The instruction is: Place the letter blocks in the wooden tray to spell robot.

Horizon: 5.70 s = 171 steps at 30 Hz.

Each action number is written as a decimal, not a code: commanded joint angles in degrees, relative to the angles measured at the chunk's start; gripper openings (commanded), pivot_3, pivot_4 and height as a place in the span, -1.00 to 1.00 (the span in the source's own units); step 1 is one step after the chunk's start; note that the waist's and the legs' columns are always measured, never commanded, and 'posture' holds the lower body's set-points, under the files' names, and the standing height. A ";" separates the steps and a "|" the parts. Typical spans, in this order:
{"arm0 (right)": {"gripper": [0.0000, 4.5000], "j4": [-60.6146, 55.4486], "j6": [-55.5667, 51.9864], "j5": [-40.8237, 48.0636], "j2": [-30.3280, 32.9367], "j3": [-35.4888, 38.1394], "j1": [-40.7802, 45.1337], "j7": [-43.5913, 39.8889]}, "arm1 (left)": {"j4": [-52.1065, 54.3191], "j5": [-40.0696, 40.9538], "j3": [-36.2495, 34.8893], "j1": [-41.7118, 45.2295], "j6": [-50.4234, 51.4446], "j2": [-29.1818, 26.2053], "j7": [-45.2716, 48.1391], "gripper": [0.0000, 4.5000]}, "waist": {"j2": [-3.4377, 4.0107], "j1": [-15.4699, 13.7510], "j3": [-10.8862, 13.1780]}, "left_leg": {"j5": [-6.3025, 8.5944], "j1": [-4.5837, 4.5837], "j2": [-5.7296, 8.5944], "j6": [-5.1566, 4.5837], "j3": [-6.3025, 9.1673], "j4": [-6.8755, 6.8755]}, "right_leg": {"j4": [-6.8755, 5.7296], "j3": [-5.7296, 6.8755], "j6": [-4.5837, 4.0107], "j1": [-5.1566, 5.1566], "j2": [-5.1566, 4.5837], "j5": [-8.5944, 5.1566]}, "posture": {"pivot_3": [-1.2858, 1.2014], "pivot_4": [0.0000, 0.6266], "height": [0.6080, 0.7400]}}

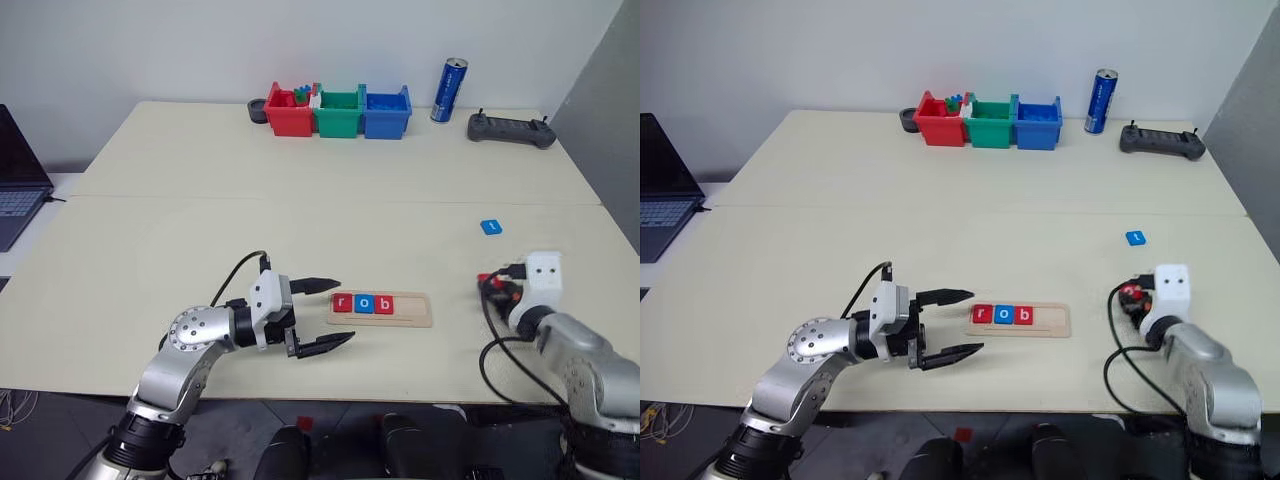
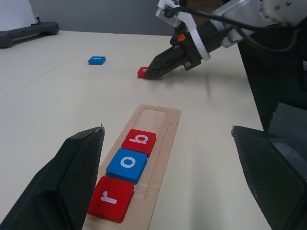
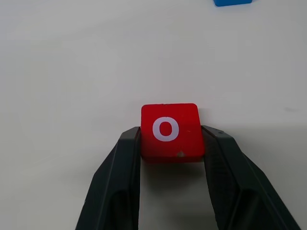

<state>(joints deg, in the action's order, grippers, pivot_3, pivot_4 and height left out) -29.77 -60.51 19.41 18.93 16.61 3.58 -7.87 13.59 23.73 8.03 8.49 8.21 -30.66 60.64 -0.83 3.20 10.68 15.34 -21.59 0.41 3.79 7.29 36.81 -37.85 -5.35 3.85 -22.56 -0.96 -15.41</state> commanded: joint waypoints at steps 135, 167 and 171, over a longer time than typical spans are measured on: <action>0.98 33.79 47.53 -8.94 20.81 -27.19 23.66 -62.78 | 1.12 -0.42 -0.25 1.91 -0.94 -0.60 -0.18 1.00 | -0.10 -0.44 0.06 | 0.10 -0.11 0.06 -0.17 -0.07 0.16 | -0.10 0.04 -0.18 -0.12 -0.12 0.15 | 0.03 -0.52 1.00; -0.80 31.43 36.99 -10.55 18.05 -6.23 15.60 -27.71 | -0.62 -0.61 -0.32 4.01 -1.85 1.26 -1.91 1.00 | -0.08 -0.29 0.05 | 0.10 -0.10 0.07 -0.17 -0.17 0.18 | -0.21 -0.07 -0.18 -0.17 -0.11 0.16 | 0.03 -0.52 1.00; -0.27 32.14 32.53 -11.57 14.28 -5.00 17.66 -19.03 | -2.58 -0.69 0.09 6.06 -2.24 1.73 -0.74 1.00 | -0.06 -0.32 0.03 | 0.09 -0.10 0.08 -0.17 -0.17 0.19 | -0.21 -0.08 -0.18 -0.17 -0.10 0.16 | 0.03 -0.52 1.00</action>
<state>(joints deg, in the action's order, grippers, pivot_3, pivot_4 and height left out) 3.75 -26.40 7.88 33.78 9.83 19.34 -30.53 10.87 23.14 8.44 13.22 7.08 -29.29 59.50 -0.88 2.88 10.71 15.43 -21.69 0.49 3.62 7.12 37.00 -38.08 -5.43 3.66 -22.73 -1.07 -15.25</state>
